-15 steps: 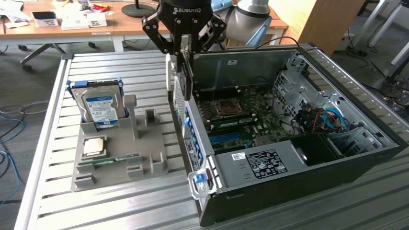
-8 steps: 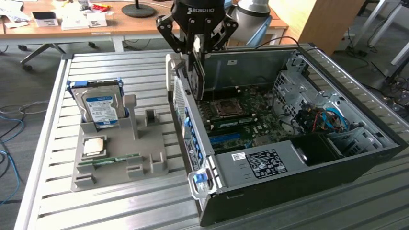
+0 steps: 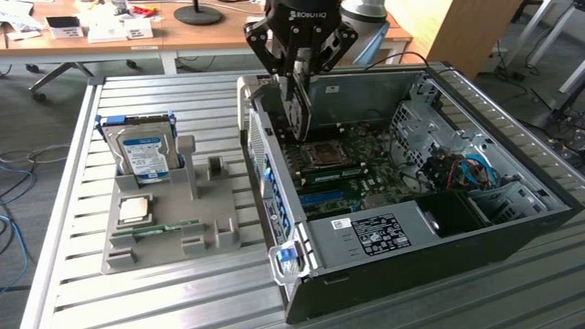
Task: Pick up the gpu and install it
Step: 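Pick up the gpu and move the gpu toward the slot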
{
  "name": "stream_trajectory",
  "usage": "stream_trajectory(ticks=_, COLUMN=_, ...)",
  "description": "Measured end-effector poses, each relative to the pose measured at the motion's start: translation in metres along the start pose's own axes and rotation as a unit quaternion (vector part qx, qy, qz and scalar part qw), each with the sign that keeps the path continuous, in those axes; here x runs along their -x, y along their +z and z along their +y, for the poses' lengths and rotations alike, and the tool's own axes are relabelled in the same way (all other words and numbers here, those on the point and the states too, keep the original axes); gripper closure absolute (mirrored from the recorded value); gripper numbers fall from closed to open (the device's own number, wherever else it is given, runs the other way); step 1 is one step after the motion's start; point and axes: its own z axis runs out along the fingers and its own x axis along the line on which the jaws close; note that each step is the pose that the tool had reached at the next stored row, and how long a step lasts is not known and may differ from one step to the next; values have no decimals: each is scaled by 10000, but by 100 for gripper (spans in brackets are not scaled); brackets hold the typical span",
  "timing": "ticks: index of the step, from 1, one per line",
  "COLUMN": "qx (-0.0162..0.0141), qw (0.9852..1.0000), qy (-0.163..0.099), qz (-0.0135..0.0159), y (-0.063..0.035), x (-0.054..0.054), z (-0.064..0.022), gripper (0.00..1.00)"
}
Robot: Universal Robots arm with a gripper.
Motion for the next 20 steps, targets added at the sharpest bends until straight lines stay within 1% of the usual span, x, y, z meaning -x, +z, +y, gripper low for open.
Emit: stream_trajectory(ticks=20, qx=0, qw=10000, qy=0, qz=0, y=16, x=592, z=28, gripper=73)
